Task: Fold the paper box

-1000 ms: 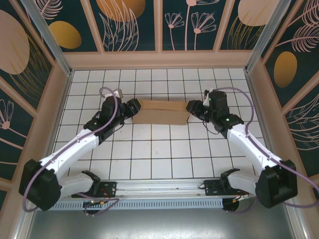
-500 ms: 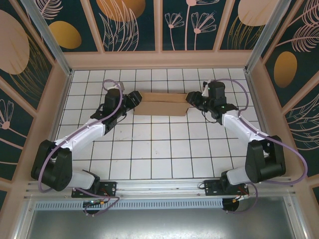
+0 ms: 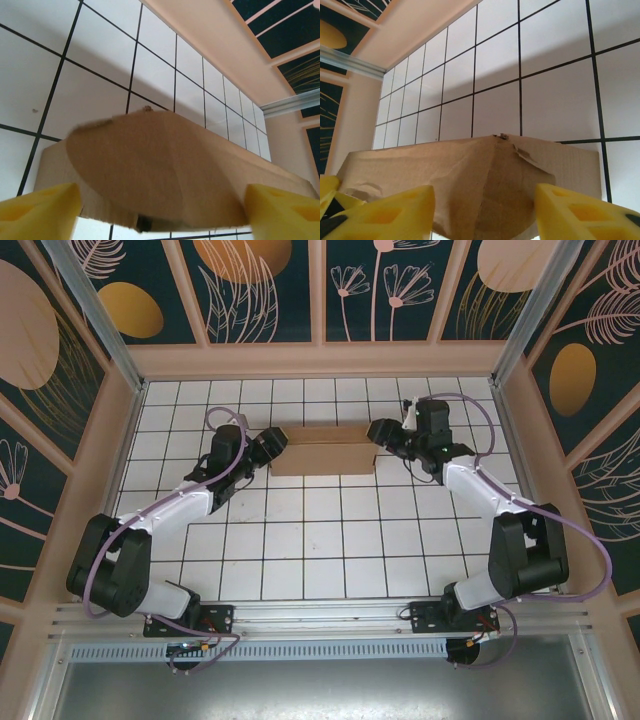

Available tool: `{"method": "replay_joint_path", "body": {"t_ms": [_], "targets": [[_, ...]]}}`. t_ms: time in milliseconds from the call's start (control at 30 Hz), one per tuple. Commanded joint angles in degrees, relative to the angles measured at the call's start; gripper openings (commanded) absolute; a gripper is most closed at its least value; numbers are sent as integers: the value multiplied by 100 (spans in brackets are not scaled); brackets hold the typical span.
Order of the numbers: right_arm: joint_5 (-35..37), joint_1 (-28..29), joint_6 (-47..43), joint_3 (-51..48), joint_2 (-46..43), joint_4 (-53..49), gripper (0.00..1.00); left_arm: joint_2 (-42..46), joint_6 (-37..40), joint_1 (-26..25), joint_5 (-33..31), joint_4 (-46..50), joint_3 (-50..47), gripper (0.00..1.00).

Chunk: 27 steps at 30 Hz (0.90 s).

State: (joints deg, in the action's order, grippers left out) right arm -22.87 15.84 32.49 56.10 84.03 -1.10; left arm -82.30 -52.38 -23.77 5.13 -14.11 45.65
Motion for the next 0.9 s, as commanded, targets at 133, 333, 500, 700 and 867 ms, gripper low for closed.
{"method": "replay_joint_path", "body": {"t_ms": [133, 333, 500, 700, 867], "targets": [[-8, -70, -228, 405, -102, -238, 65, 163, 405, 116, -104, 516, 677, 99], [462, -160, -1003, 761, -509, -815, 67, 652, 1697, 126, -557, 1272, 972, 99], [716, -193, -2312, 926, -874, -684, 61, 1236, 3543, 127, -954, 1276, 964, 99], [-152, -35, -4100, 292, -1215, 912, 50, 1630, 5183, 127, -1171, 969, 657, 97], [-555, 17, -5395, -62, -1284, 1585, 50, 1996, 7782, 126, -478, 187, -187, 94]]}}
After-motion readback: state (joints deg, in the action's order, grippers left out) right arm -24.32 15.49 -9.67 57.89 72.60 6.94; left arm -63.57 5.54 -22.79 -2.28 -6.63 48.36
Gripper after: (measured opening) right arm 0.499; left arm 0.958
